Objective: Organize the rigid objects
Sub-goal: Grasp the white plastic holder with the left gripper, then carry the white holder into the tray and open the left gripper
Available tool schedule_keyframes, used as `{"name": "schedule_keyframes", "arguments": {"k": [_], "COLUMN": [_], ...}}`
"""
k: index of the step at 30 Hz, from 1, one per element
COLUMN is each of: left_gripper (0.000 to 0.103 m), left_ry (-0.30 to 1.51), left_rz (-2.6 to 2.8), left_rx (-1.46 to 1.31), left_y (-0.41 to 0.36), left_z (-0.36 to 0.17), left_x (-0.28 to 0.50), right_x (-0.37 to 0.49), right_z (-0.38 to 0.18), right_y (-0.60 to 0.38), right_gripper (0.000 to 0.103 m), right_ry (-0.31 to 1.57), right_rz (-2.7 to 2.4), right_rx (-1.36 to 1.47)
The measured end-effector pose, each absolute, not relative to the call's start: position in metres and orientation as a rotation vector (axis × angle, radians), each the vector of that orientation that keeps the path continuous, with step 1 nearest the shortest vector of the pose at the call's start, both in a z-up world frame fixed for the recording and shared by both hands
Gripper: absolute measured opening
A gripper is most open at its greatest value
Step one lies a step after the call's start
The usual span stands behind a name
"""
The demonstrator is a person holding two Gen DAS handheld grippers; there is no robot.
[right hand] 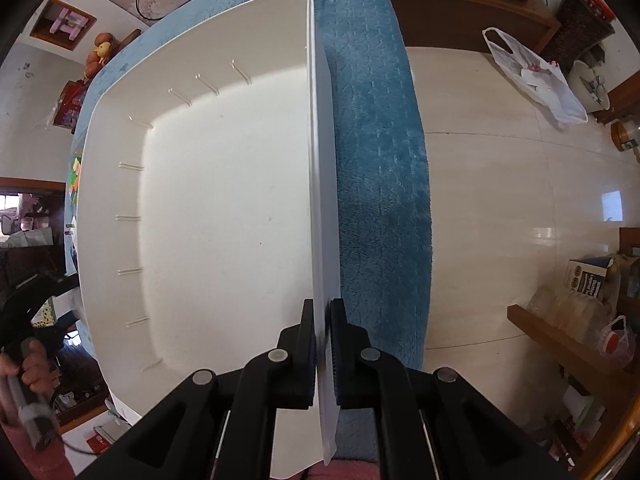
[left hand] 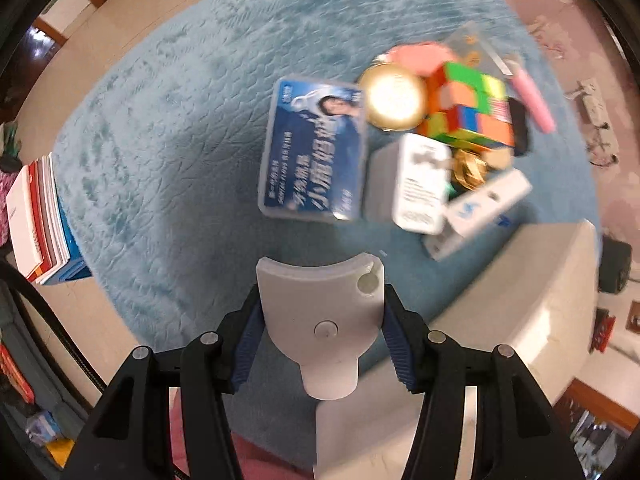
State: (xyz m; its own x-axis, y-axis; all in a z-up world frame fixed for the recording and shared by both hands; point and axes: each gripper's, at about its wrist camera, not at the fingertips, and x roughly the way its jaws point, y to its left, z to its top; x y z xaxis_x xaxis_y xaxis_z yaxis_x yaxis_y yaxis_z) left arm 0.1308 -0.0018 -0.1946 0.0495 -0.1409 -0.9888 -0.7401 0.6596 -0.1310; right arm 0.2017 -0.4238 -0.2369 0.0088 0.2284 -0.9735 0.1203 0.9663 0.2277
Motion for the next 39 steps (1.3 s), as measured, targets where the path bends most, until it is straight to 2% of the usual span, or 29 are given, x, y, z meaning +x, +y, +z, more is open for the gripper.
{"name": "schedule_keyframes", "arguments": {"k": [7, 13, 30, 39], "left_gripper": [0.059, 0.059, 0.059, 0.06], "left_ry": [1.402, 1.35, 1.457, 1.438], "left_rz": [0.401, 0.225, -0.21, -0.245], "left_rx": [-0.711, -0.613, -0.249, -0.192], "left_y": [-0.031, -0.065, -0.209, -0.221], "left_z": [-0.13, -0.11, -0.141, -0.142], "left_x": [0.115, 0.122, 0.157, 0.158], "right_x": [0.202, 0.201, 0.201, 0.201], "right_z": [-0.238, -0.239, -0.242, -0.242], "right_y": [-0.425, -0.429, -0.429, -0.431], "right_gripper": [0.007, 0.008, 0.009, 0.009], "right_ry": [1.561, 1.559, 1.563, 1.561], "right_rz": [0.087, 0.088, 0.081, 0.08], "right_rx": [0.293, 0.328, 0.376, 0.385]}}
